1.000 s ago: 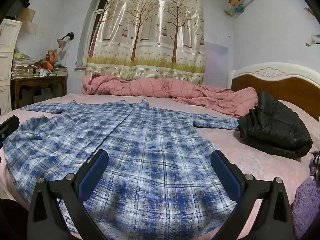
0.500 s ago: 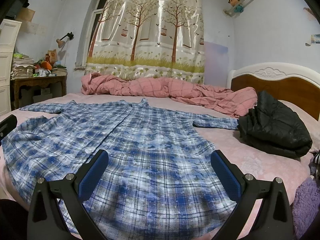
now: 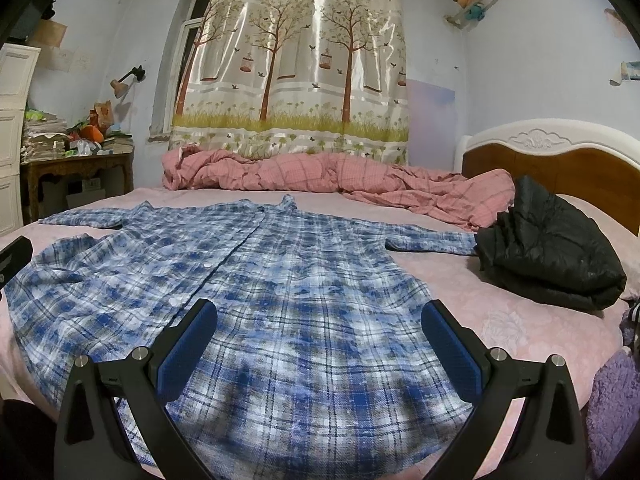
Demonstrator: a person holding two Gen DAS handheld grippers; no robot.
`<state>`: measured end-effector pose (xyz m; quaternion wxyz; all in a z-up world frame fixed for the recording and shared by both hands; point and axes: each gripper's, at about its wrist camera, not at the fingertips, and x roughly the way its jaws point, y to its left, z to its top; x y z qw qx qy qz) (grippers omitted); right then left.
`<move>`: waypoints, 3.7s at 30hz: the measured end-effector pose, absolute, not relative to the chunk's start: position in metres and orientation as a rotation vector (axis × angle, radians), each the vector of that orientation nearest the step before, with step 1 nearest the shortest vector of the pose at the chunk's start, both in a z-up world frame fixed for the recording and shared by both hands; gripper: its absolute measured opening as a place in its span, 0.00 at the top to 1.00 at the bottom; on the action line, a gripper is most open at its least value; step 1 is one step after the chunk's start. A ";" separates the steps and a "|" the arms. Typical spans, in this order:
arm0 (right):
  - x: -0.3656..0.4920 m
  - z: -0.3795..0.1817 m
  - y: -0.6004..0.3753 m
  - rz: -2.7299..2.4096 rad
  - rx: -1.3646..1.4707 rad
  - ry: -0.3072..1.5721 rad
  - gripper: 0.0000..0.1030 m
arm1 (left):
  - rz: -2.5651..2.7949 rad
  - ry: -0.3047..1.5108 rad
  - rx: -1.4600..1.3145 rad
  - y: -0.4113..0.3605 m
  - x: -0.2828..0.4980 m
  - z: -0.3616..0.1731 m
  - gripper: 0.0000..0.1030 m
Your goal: Fold large clothes
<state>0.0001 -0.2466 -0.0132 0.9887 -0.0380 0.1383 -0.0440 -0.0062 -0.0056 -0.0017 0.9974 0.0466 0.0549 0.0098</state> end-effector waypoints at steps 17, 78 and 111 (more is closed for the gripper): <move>0.000 -0.014 -0.249 -0.087 -0.071 0.280 0.00 | 0.011 0.089 0.057 0.000 -0.009 0.000 0.00; -0.019 -0.004 -0.243 -0.074 -0.081 0.305 0.00 | 0.004 0.070 0.067 0.003 -0.036 0.012 0.00; -0.032 -0.086 -0.293 0.281 0.326 0.694 0.31 | -0.126 0.468 -0.121 0.054 -0.022 -0.087 0.26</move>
